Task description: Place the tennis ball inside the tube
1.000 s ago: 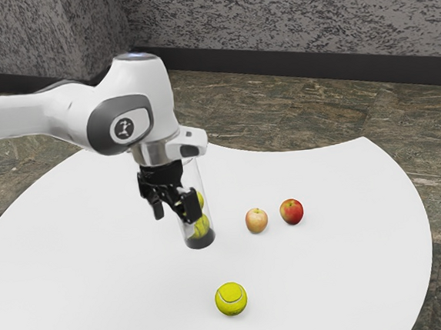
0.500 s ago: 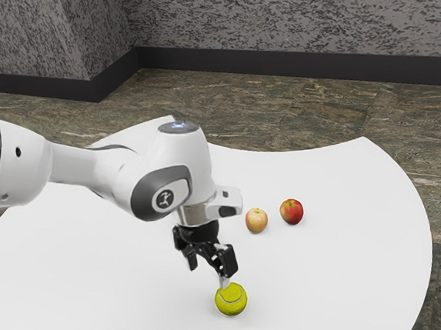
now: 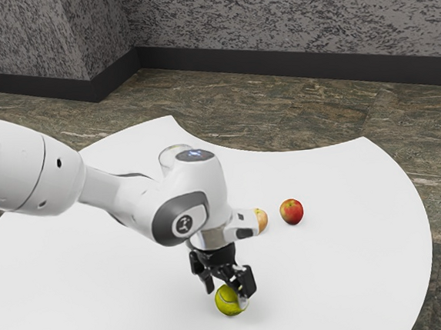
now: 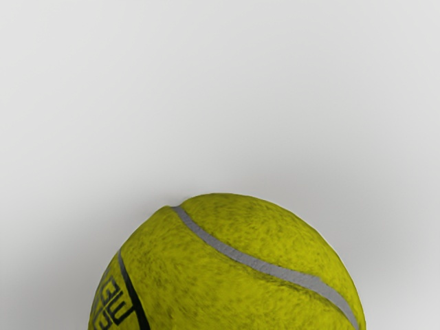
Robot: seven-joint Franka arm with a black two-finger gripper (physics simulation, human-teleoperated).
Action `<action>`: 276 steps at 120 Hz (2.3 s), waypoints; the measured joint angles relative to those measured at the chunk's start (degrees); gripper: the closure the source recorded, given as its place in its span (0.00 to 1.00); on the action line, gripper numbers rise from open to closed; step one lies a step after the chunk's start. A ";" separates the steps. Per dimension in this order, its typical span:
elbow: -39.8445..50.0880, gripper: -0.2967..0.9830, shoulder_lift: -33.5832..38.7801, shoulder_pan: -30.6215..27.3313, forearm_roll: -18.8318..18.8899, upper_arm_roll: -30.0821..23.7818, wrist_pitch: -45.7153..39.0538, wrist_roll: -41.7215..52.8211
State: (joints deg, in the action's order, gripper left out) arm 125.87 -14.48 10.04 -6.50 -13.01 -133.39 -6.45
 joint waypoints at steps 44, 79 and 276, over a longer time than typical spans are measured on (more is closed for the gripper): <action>-0.49 0.32 -2.60 0.05 -0.44 0.00 -1.26 -1.08; -0.44 0.60 0.04 0.11 0.85 0.00 -0.62 -2.70; -42.23 0.74 -1.43 -6.97 7.00 11.71 37.92 -3.78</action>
State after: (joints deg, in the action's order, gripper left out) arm 83.64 -15.91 3.08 0.51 -1.30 -95.48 -10.22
